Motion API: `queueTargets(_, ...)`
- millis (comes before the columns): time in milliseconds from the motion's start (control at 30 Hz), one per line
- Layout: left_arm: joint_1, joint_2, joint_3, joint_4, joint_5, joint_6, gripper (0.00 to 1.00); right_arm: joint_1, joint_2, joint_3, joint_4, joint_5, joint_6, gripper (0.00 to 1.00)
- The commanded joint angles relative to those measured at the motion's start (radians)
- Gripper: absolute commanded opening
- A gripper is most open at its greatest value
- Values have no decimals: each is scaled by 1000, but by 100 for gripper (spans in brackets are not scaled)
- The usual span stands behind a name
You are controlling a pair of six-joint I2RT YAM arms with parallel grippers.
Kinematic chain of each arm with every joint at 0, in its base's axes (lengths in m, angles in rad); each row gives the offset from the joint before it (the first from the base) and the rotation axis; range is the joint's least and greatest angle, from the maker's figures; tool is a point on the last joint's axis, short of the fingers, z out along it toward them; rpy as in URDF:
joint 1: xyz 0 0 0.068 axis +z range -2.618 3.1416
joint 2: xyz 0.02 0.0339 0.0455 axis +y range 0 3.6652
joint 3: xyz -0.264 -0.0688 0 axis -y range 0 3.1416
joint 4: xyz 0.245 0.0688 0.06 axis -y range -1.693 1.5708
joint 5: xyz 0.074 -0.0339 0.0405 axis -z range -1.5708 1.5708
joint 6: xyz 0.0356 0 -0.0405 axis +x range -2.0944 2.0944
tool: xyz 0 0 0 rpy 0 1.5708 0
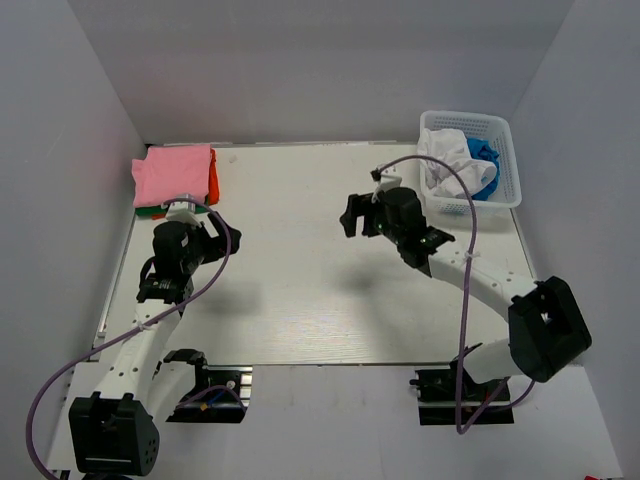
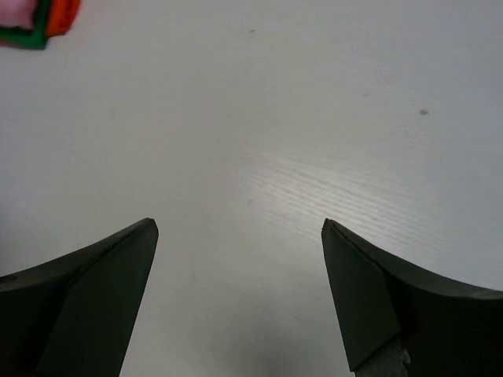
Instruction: Fold and stack the t-shirts
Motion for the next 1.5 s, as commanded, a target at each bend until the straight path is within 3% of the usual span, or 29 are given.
queueTargets(0, -2, -22, -2, -2, -31, 9, 100, -85, 79, 160, -164, 228, -48, 90)
queueTargets(67, -2, -13, -2, -12, -44, 9, 100, -121, 135, 263, -254, 224, -68, 90)
queueTargets(333, -2, -3, 7, -23, -77, 9, 100, -481, 300, 590, -483, 195, -214, 90)
queueTargets(400, -2, 6, 7, -32, -88, 9, 100, -524, 358, 667, -515, 189, -221, 90)
queueTargets(500, -2, 6, 7, -32, -88, 9, 100, -682, 451, 799, -598, 36, -232, 90)
queueTargets(700, 7, 24, 17, -32, -97, 18, 100, -762, 644, 1073, -708, -52, -340, 90)
queueTargets(1200, 7, 86, 35, -52, -148, 18, 100, -851, 1055, 1307, -673, -153, -343, 90)
queueTargets(1300, 7, 104, 35, -52, -148, 18, 100, -852, 1090, 1302, -655, -265, -338, 89)
queueTargets(1400, 7, 115, 44, -52, -148, 18, 100, -852, 1092, 1285, -631, -314, -329, 46)
queueTargets(1433, 7, 115, 44, -52, -157, 18, 100, -852, 1086, 1279, -621, -326, -303, 24)
queueTargets(1467, 7, 124, 44, -52, -157, 18, 100, -857, 1078, 1247, -612, -337, -301, 15)
